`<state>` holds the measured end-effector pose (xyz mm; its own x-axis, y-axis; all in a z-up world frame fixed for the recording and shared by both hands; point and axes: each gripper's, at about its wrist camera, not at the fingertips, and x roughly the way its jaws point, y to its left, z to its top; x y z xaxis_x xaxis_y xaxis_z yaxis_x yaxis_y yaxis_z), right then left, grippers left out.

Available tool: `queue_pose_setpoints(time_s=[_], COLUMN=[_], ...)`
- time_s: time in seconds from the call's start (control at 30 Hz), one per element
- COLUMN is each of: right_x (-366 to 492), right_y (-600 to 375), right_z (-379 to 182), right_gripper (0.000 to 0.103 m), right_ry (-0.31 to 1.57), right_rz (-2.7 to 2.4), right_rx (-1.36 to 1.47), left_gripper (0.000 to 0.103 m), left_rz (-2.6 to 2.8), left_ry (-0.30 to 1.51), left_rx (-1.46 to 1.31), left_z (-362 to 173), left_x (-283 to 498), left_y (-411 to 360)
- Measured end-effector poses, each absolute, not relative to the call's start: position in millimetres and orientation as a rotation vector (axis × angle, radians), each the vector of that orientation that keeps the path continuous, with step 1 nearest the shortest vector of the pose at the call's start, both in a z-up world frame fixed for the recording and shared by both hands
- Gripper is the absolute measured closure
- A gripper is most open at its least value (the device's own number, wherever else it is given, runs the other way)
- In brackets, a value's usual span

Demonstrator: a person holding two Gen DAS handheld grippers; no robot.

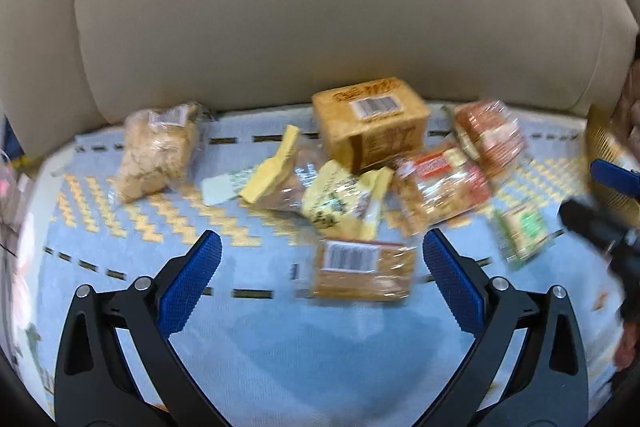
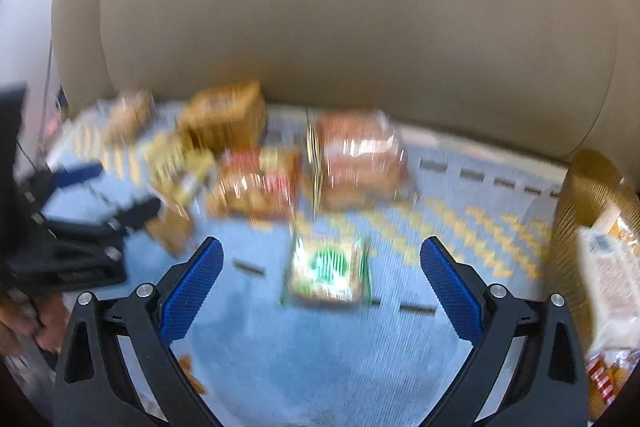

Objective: Organize snacks

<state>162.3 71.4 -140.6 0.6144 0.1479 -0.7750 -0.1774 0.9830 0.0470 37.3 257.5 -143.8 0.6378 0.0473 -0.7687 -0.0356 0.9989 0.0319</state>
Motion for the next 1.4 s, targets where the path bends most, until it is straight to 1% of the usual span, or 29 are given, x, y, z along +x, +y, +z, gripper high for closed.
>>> queue_pose_setpoints(time_s=[0.23, 0.4, 0.53, 0.63, 1.4], right_x=[182.0, 189.6, 185.8, 182.5, 176.5], right_y=[69.9, 69.9, 67.2, 63.9, 61.5], right_z=[-168.2, -177.4, -182.3, -182.2, -181.6], right_gripper=[0.005, 0.005, 0.005, 0.005, 0.005], right_ry=[0.944, 0.954, 0.906, 0.901, 0.9], right_rz=[0.17, 0.181, 0.192, 0.195, 0.201], right_rx=[-0.051, -0.053, -0.034, -0.027, -0.031], left_gripper=[0.003, 0.003, 0.003, 0.003, 0.003], left_rz=[-0.027, -0.085, -0.079, -0.02, -0.014], left_ry=[0.912, 0.888, 0.91, 0.901, 0.885], left_rx=[-0.042, -0.057, 0.001, 0.12, 0.13], left_z=[-176.6, -177.4, -182.2, -194.2, -195.6], left_x=[32.9, 38.3, 45.5, 49.0, 44.5], left_y=[260.3, 256.8, 251.2, 232.6, 232.5])
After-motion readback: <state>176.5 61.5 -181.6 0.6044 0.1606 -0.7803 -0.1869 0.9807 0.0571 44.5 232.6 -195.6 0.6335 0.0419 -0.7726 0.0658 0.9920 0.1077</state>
